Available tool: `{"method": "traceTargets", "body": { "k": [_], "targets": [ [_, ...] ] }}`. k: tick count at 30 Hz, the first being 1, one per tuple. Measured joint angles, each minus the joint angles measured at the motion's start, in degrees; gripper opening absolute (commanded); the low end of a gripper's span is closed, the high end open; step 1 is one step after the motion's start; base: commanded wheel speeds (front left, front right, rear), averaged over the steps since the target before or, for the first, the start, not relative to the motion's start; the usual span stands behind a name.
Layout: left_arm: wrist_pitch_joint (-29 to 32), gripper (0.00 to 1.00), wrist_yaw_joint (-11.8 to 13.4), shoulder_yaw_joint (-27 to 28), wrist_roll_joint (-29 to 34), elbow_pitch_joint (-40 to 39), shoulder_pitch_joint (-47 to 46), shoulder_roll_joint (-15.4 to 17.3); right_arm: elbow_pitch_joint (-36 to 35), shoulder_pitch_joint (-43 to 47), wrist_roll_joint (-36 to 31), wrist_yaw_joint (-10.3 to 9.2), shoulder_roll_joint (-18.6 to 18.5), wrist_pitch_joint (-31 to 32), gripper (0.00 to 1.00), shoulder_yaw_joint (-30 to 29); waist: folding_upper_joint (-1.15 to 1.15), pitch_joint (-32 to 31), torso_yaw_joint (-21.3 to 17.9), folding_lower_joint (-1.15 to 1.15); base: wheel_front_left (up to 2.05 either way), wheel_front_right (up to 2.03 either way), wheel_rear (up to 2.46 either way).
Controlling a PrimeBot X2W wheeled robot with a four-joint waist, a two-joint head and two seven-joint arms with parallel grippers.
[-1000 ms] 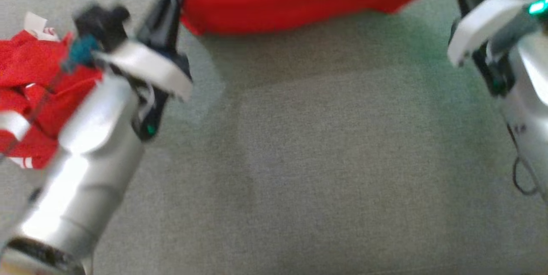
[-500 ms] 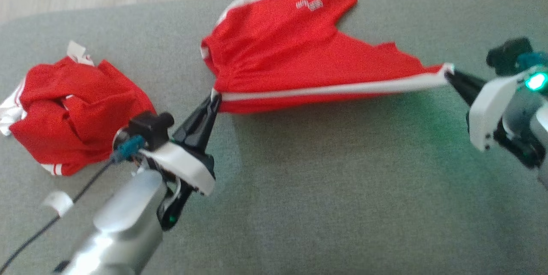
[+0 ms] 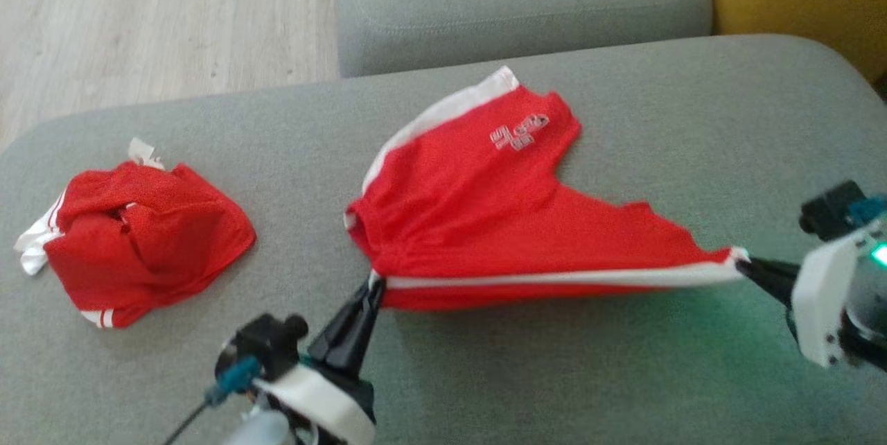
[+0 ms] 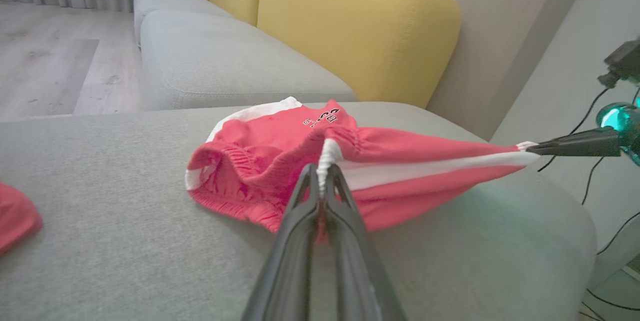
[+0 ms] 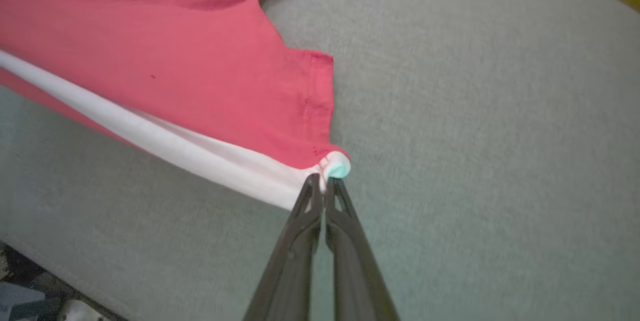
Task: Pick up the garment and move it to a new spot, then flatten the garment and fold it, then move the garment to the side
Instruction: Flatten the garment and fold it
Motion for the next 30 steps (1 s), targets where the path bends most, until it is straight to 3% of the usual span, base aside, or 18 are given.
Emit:
{"method": "traceTargets", "body": {
  "k": [5, 11, 20, 30],
  "targets": [
    [0.55, 0.00, 3.24, -0.37, 0.03, -8.82, 5.95, 1.89, -4.95, 4.48, 3.13, 0.00, -4.92, 0.83, 0.00, -0.82, 0.00, -1.41, -0.52, 0.01, 0.00, 0.00, 0.00],
    [2.36, 0.00, 6.28, -0.31, 0.05, -15.47, 7.61, 3.94, -7.92, 5.77, 2.68, 0.00, -6.65, -0.38, 0.00, -6.32, 0.00, -1.10, -0.03, 0.02, 0.00, 0.00, 0.00],
    [3.70, 0.00, 6.95, 0.40, 0.74, -16.57, 1.94, 4.37, -6.65, 2.97, -5.39, 0.00, -2.94, -1.25, 0.00, -13.46, 0.00, 3.60, 1.96, 0.03, 0.00, 0.00, 0.00],
    [4.11, 0.00, 4.68, 1.83, 2.30, -11.43, -8.04, 2.79, -3.47, -10.17, -13.92, 0.00, 1.94, 1.40, 0.00, -16.69, 0.00, 11.89, 6.48, 0.03, 0.00, 0.00, 0.00]
  ]
}}
